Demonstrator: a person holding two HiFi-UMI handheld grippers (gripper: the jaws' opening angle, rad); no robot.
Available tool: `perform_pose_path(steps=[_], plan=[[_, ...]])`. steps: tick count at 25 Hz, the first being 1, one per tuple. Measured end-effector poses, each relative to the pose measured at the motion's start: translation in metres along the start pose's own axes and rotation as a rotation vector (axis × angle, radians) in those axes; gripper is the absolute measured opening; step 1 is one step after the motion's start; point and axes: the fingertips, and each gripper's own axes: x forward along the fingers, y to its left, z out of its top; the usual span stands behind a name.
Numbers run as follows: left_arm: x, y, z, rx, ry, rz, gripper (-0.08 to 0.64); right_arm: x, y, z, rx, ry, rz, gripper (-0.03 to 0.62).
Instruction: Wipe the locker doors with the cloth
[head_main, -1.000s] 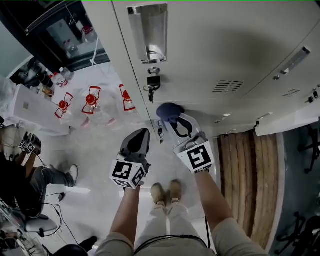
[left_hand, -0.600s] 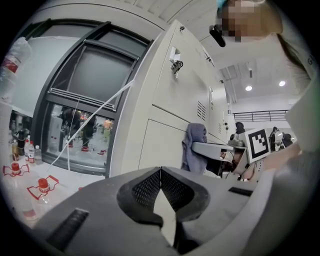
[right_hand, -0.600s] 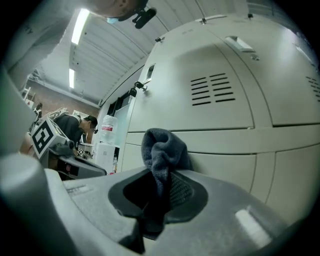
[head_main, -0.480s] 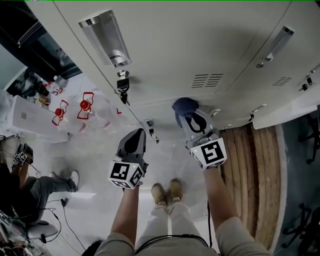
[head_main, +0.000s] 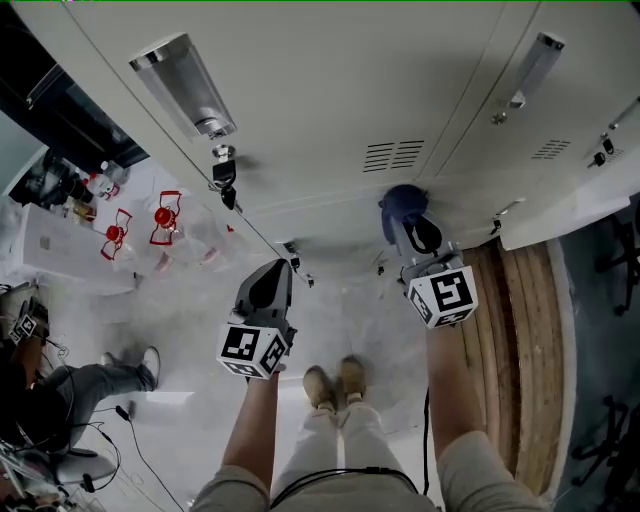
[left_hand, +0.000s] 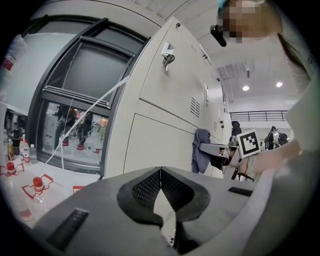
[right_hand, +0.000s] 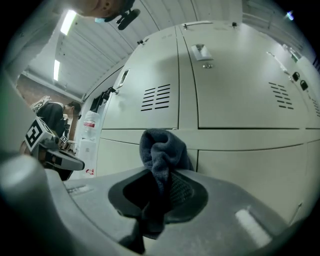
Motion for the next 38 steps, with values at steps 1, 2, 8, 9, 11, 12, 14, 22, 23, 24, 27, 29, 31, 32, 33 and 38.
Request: perform_pose_path(steps=[1, 2, 8, 9, 11, 12, 14, 22, 23, 24, 27, 29, 31, 32, 33, 38], plan=[[0.0, 0.0, 0.0, 0.0, 0.0, -0.001, -0.002, -0.001, -0.002, -0.001, 0.002, 0.004, -0.008, 0.053], [-0.001, 0.001, 0.0, 0.0, 0.0, -0.001, -0.002, -0.002, -0.004, -0.002, 0.004, 0.007, -0.016, 0.052], [-0.007, 0.007, -0.006, -0.01, -0.003, 0.008, -0.002, -0.004, 0.022, 0.003, 0.062, -0.084, -0.011, 0.055], [-0.008, 0.009, -0.008, -0.013, -0.001, 0.011, -0.002, -0.002, 0.036, 0.001, 0.065, -0.096, 0.02, 0.055], [-0.012, 0.012, -0.012, -0.021, 0.002, 0.019, -0.002, 0.006, 0.068, -0.008, 0.056, -0.089, 0.091, 0.055], [-0.014, 0.014, -0.013, -0.025, 0.002, 0.023, -0.002, 0.01, 0.085, -0.014, 0.052, -0.078, 0.126, 0.056], [-0.018, 0.019, -0.016, -0.027, 0.002, 0.034, -0.002, 0.02, 0.115, -0.028, 0.053, -0.054, 0.191, 0.057], [-0.037, 0.043, -0.032, -0.007, 0.026, 0.079, -0.002, 0.06, 0.194, -0.08, 0.023, 0.067, 0.344, 0.057], [-0.039, 0.045, -0.034, -0.007, 0.028, 0.084, -0.002, 0.065, 0.196, -0.087, 0.018, 0.071, 0.344, 0.057], [-0.04, 0.047, -0.037, -0.005, 0.03, 0.09, -0.002, 0.068, 0.197, -0.093, 0.015, 0.075, 0.342, 0.057], [-0.043, 0.051, -0.043, 0.001, 0.034, 0.107, -0.002, 0.074, 0.192, -0.101, 0.002, 0.078, 0.338, 0.055], [-0.041, 0.05, -0.047, -0.002, 0.039, 0.106, -0.002, 0.074, 0.188, -0.102, -0.027, 0.078, 0.346, 0.054], [-0.038, 0.048, -0.05, -0.005, 0.044, 0.099, -0.002, 0.071, 0.182, -0.105, -0.035, 0.082, 0.343, 0.054], [-0.036, 0.046, -0.051, -0.005, 0.046, 0.095, -0.002, 0.069, 0.176, -0.107, -0.031, 0.084, 0.335, 0.053], [-0.034, 0.045, -0.052, -0.003, 0.048, 0.09, -0.002, 0.067, 0.17, -0.109, -0.025, 0.087, 0.323, 0.052], [-0.026, 0.037, -0.055, 0.002, 0.055, 0.073, -0.002, 0.054, 0.132, -0.118, -0.007, 0.098, 0.258, 0.052]])
